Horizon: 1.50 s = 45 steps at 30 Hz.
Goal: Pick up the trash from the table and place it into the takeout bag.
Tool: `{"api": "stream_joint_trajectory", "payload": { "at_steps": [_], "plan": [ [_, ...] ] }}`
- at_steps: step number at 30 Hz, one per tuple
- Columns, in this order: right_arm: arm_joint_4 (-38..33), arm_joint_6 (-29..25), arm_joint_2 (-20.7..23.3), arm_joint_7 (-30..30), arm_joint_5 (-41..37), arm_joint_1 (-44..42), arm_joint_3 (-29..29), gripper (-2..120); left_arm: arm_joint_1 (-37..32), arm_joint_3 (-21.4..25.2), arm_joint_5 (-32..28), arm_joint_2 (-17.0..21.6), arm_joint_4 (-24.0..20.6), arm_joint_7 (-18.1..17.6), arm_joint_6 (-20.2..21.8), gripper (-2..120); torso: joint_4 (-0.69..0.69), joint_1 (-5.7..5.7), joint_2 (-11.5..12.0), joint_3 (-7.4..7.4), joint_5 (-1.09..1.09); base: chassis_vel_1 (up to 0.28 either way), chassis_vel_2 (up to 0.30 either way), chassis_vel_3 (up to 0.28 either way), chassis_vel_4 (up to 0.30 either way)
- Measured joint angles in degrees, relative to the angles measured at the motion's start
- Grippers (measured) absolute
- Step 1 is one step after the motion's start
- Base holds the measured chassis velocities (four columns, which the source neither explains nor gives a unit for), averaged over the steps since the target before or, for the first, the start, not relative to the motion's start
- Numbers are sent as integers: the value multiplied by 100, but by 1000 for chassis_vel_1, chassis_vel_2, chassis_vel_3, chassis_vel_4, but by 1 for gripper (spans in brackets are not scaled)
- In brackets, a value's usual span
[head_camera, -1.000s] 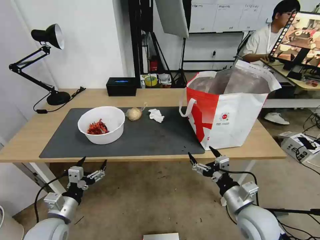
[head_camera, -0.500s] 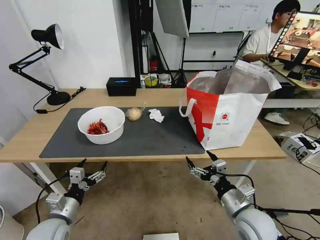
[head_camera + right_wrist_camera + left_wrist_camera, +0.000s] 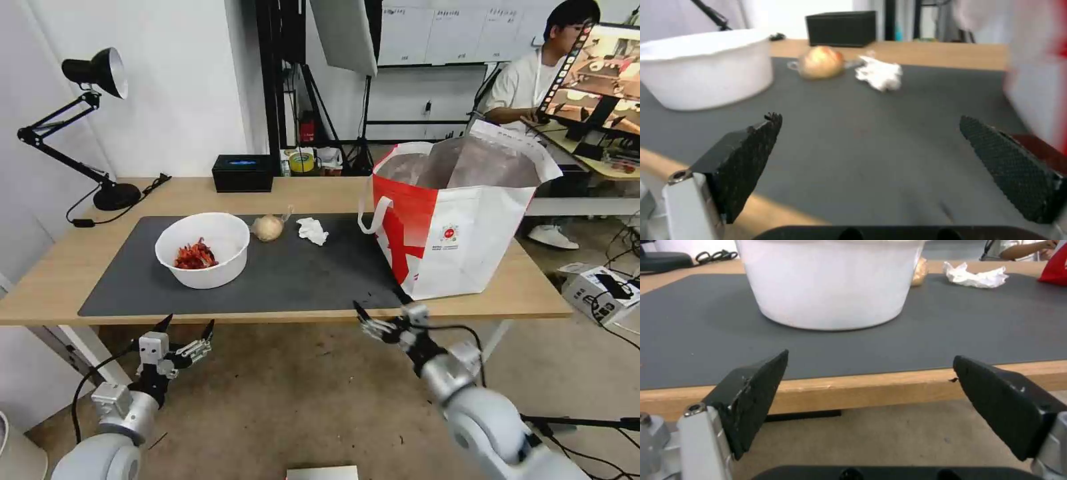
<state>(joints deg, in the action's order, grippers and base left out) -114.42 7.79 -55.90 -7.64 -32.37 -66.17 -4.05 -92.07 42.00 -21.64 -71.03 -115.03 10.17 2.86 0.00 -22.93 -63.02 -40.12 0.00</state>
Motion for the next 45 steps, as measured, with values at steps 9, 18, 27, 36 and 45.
{"api": "stream_joint_trajectory", "payload": {
  "at_steps": [9,18,27,36,45],
  "plan": [
    [818,482,-341,-514,-506,1876,1472,100,-66,93,7,-55,-99,11,0,100,1,0,0,0,-1,0,0,0,0],
    [1751,1060,-926,-1396,-1353,3391,2156,100,-171,242,85,-173,-109,14,-23,100,1,0,0,1,-1,0,0,0,0],
    [3265,1686,-1892,-2202,-1464,4439,2464,100,-158,243,112,-222,-143,15,-27,100,1,0,0,0,-2,0,0,0,0],
    [5270,1842,-3152,-2378,-1119,5205,2387,100,-149,316,72,-194,-97,16,-61,100,2,0,0,1,-1,0,0,0,0],
    [6024,2018,-3463,-2441,-1080,5418,2239,100,-87,318,28,-156,-21,19,-107,100,0,1,0,1,0,0,0,0,0]
  ]
}}
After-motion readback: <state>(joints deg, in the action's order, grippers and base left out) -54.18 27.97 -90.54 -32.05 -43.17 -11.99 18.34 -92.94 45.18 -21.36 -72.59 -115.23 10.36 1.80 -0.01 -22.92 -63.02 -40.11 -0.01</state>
